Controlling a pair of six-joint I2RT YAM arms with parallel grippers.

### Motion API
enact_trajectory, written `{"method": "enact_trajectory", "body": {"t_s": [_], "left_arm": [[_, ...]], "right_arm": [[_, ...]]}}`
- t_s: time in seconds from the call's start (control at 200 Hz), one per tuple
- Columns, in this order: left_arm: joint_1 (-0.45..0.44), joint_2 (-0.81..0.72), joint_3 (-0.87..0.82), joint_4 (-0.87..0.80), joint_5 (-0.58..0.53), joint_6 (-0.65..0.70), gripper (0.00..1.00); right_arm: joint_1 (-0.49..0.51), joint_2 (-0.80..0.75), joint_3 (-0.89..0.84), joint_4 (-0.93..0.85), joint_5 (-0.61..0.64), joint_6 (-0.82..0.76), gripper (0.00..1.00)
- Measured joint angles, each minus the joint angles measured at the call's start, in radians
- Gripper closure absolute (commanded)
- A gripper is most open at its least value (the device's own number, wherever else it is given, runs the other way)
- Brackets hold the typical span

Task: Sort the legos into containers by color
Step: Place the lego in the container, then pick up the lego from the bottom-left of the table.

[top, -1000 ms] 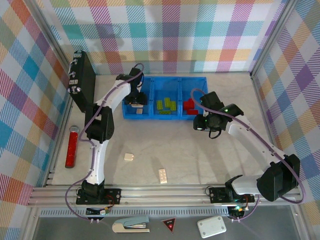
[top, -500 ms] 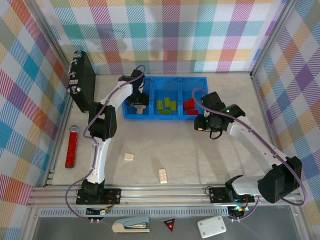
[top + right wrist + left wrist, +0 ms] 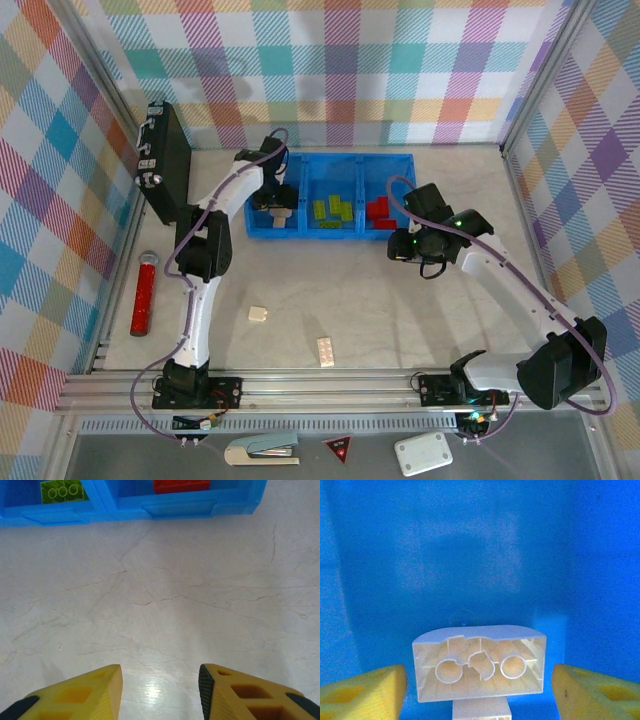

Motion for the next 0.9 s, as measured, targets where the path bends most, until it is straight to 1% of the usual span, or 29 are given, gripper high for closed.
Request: {"method": "enact_trajectory", "body": {"t_s": [0.165,0.34,0.565,0.745,0.9], "left_arm": [[0.000,-0.092,-0.023,-0.013,0.015,-0.006,0.25],[0.000,-0.230,-0.122,-0.011,0.031,-0.008,0.25],[0.000,-0.411,-0.362,0.011,0.031,-0.023,0.25],[-0.002,-0.549,-0.547,0.015,0.030,-0.038,0.26],[-0.018,-0.658,-0.690,0.013,0.029,-0.058,0.26]], "right_arm": [[0.001,0.000,0.000,0.001,-0.027,0.018,0.54],[0.016,0.002,-0.001,0.004,-0.042,0.031,0.54],[0.056,0.029,-0.029,0.023,-0.056,0.057,0.54],[0.103,0.086,-0.048,0.037,-0.072,0.074,0.54],[0.124,0.121,-0.061,0.057,-0.087,0.074,0.54]]}}
